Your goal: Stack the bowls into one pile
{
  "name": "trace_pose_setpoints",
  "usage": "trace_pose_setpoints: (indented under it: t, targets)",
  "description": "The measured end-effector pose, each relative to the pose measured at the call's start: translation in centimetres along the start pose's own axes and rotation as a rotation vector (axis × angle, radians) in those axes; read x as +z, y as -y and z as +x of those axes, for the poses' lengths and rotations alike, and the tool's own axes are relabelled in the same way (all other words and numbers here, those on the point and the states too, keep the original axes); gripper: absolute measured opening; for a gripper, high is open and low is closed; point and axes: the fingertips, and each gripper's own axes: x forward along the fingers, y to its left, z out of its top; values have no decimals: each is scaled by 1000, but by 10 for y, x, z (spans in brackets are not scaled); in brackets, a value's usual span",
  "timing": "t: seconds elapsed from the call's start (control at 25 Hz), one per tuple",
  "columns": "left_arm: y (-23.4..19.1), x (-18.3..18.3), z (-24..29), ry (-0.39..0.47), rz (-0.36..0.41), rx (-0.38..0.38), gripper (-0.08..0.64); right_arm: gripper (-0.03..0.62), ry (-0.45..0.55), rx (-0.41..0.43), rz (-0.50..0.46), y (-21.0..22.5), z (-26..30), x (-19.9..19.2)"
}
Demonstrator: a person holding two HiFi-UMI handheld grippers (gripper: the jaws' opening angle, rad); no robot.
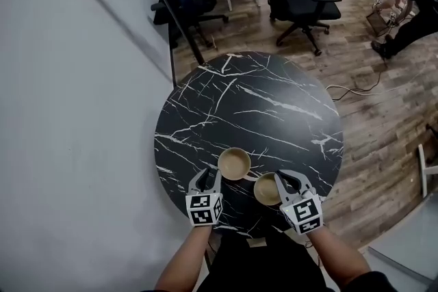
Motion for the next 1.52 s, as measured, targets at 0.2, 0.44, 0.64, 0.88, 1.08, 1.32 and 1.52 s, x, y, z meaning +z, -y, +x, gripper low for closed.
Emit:
trace_pose_setpoints:
  t: [0.2, 0.44, 0.64, 0.88, 1.08, 1.32, 1.52]
  targets:
    - [3, -12, 24, -84, -37, -42, 218, 9, 0, -8, 8, 5, -1, 0]
    - [6, -21, 53, -154, -26, -66, 209, 9, -10, -16, 15, 8, -1, -6]
    - [6, -29, 69, -212, -11, -75, 179, 9, -19, -31, 29, 13, -1, -10]
    - [6, -33, 79, -234, -5, -72, 150, 9, -16, -47, 35, 20, -3, -8]
    - [6, -36, 85, -248, 10, -68, 133, 9, -21, -58, 39, 24, -4, -9]
    - [5, -37, 91, -263, 34, -69, 109, 9, -18, -68, 55, 28, -5, -11]
    - [9, -37, 94, -266, 36, -82, 64, 9, -23, -71, 54, 29, -7, -13]
